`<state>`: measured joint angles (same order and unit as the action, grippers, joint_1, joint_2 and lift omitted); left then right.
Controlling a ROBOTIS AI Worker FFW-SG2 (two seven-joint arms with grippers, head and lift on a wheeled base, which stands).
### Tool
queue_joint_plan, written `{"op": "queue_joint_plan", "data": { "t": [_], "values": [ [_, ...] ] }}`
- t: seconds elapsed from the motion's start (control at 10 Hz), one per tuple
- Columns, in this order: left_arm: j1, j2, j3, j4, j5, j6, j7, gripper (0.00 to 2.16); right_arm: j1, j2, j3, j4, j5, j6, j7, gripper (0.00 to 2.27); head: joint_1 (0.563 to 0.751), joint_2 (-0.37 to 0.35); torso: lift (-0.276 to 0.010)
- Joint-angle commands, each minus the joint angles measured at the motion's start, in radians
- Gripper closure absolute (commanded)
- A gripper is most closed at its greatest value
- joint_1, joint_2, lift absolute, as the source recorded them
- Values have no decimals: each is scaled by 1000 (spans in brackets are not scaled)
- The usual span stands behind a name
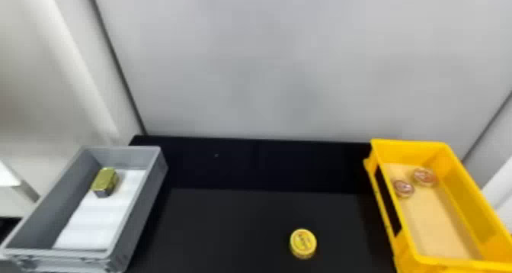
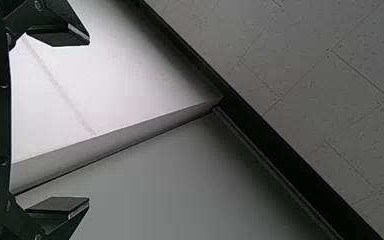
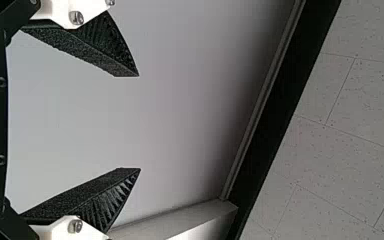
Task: Pick up the round yellow can and place it in the yellow rectangular box
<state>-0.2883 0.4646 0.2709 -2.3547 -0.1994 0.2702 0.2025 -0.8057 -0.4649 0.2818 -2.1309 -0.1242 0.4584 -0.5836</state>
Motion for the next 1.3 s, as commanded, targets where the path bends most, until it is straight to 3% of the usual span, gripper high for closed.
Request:
{"op": "queue_joint_plan", "data": {
  "t": [0.0,0.1,0.3,0.6,0.8,1.1,1.2],
  "values": [
    [0,2,-1,-2,0,3,0,140,-1,-1,-2,0,-8,5,10,117,663,54,-9],
    [-2,0,-1,-2,0,3,-1,142,-4,0,-10,0,-58,4,39,113,663,54,-9],
    [-2,2,-2,-3,0,3,0,140,2,0,-6,2,-58,7,61,105,663,54,-9],
    [5,2,-1,-3,0,1,0,142,69,60,-55,51,-173,163,53,119,663,54,-9],
    [3,2,-7,-3,6,9,-1,140,123,118,-93,115,-186,352,226,136,663,54,-9],
    [-6,-3,-21,-5,14,17,-1,140,129,147,-25,193,34,664,685,131,663,54,-9],
    [-6,-6,-28,-3,17,15,-1,142,171,157,-9,223,57,673,713,133,663,54,-9]
  ]
}}
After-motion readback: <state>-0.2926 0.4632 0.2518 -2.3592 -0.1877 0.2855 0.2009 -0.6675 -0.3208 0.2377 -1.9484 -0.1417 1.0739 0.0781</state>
